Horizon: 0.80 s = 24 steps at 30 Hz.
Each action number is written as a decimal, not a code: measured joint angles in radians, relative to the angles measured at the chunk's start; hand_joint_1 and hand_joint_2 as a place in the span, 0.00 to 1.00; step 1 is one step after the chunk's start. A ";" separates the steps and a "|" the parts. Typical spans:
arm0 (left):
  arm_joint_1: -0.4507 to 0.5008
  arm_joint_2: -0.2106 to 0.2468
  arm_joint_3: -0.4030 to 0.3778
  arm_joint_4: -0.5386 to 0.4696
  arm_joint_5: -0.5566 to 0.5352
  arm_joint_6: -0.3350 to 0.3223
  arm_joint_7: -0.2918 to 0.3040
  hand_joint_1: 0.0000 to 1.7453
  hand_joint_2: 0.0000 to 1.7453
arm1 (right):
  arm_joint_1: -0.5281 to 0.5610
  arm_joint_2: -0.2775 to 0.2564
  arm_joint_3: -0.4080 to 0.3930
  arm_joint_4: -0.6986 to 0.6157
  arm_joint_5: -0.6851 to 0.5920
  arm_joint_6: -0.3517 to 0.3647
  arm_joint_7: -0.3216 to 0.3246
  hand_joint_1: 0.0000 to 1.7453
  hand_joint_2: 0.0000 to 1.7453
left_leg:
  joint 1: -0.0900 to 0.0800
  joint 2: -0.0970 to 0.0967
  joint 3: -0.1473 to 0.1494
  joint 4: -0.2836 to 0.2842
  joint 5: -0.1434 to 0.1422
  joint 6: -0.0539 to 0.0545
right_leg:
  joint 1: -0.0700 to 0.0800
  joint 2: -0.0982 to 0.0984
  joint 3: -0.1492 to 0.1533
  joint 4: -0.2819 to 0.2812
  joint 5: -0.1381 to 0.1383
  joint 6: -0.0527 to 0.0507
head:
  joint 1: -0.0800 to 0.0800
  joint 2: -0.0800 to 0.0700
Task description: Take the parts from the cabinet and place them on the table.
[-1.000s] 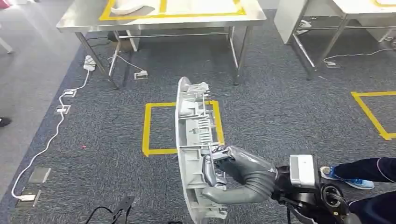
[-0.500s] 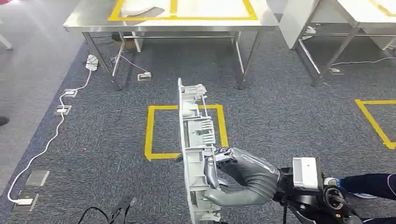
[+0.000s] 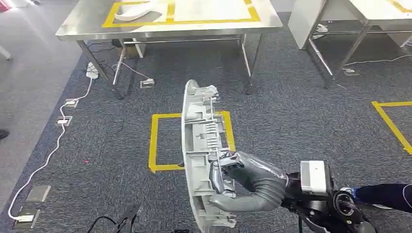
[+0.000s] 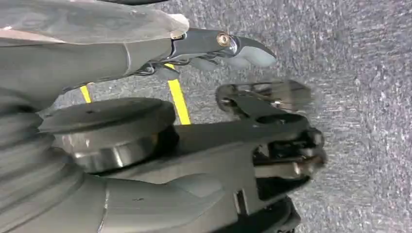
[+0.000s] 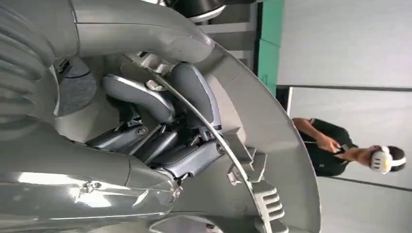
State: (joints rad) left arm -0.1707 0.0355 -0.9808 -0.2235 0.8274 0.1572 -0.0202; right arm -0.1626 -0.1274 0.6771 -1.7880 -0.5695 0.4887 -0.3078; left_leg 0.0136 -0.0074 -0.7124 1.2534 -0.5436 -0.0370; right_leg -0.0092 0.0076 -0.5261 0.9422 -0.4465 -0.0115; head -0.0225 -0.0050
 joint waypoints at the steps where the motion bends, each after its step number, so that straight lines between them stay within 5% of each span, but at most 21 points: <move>1: 0.000 0.001 0.000 0.000 0.000 0.000 0.000 0.00 1.00 | 0.000 0.000 0.000 0.000 0.000 0.000 0.002 1.00 1.00 | 0.002 0.001 0.034 -0.088 0.063 0.001 | -0.001 0.001 0.011 0.001 -0.008 0.003 | -0.005 0.000; 3: -0.001 0.003 0.000 0.000 0.000 0.000 0.000 0.00 1.00 | -0.001 0.000 0.000 0.000 0.000 0.000 0.002 1.00 1.00 | 0.003 0.005 0.107 -0.274 0.162 0.006 | 0.000 0.002 0.025 0.001 -0.024 0.013 | -0.013 0.000; 4: -0.003 0.003 0.000 0.000 0.000 0.000 0.000 0.00 1.00 | -0.001 0.000 0.000 0.000 0.000 0.000 0.002 1.00 1.00 | -0.003 0.004 0.124 -0.302 0.144 0.009 | 0.009 0.004 0.027 0.008 -0.034 0.020 | -0.016 0.000; 9: -0.004 0.003 0.000 0.000 0.001 0.004 0.000 0.00 1.00 | -0.002 0.000 0.003 0.000 0.000 0.004 0.002 1.00 1.00 | 0.002 0.001 0.136 -0.309 0.129 0.042 | 0.001 0.000 0.031 0.025 -0.059 0.046 | -0.001 0.000; 10: -0.005 0.004 0.000 0.000 0.003 0.004 0.000 0.00 1.00 | -0.003 0.000 0.003 0.000 0.000 0.006 0.001 1.00 1.00 | 0.002 0.001 0.141 -0.309 0.125 0.049 | 0.002 -0.001 0.004 0.080 -0.085 0.051 | 0.007 0.000; 13: -0.003 0.003 0.000 0.000 0.003 0.005 0.000 0.00 1.00 | -0.001 0.000 0.005 0.002 0.000 0.014 -0.003 1.00 1.00 | 0.000 0.001 0.157 -0.309 0.109 0.056 | -0.001 -0.002 -0.143 0.337 -0.174 0.060 | 0.018 0.000; 14: -0.002 0.003 0.000 0.000 0.004 0.005 0.000 0.00 1.00 | -0.001 0.000 0.005 0.003 0.000 0.015 -0.004 1.00 1.00 | 0.000 0.001 0.166 -0.309 0.103 0.055 | -0.001 -0.002 -0.171 0.366 -0.163 0.060 | 0.020 0.000; 15: -0.001 0.004 0.000 0.000 0.004 0.006 0.000 0.00 1.00 | -0.001 0.000 0.005 0.005 0.000 0.016 -0.004 1.00 1.00 | 0.000 -0.001 0.177 -0.309 0.096 0.054 | -0.001 -0.002 -0.169 0.335 -0.123 0.059 | 0.022 0.000; 18: -0.002 0.002 0.000 0.000 0.004 0.006 -0.001 0.00 1.00 | -0.002 0.000 0.005 0.005 0.000 0.015 -0.004 1.00 1.00 | 0.000 -0.005 0.210 -0.310 0.072 0.046 | 0.000 -0.002 -0.079 0.080 0.050 0.046 | 0.027 0.000; 20: -0.005 0.001 0.000 0.000 0.003 0.006 -0.002 0.00 1.00 | -0.005 0.000 0.005 0.007 0.000 0.015 -0.006 1.00 1.00 | -0.006 -0.008 0.207 -0.306 0.064 0.035 | 0.009 -0.002 -0.059 0.029 0.029 0.033 | 0.030 0.000; 22: -0.006 0.001 0.000 0.000 0.003 0.006 -0.002 0.00 1.00 | -0.005 0.000 0.005 0.008 0.000 0.014 -0.006 1.00 1.00 | -0.004 -0.004 0.208 -0.315 0.063 0.027 | 0.010 0.001 -0.064 0.034 0.025 0.023 | 0.026 0.000; 24: -0.007 0.002 0.000 0.000 0.003 0.006 -0.002 0.00 1.00 | -0.005 0.000 0.005 0.008 0.000 0.014 -0.006 1.00 1.00 | -0.003 -0.003 0.216 -0.311 0.050 0.016 | 0.000 0.002 -0.043 0.015 0.025 0.013 | 0.024 0.000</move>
State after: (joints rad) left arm -0.1779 0.0370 -0.9808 -0.2235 0.8305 0.1629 -0.0225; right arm -0.1676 -0.1274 0.6817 -1.7803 -0.5699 0.5028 -0.3136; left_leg 0.0110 -0.0100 -0.4968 0.9421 -0.4938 -0.0207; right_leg -0.0093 0.0099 -0.5693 0.9576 -0.4216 0.0019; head 0.0011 -0.0050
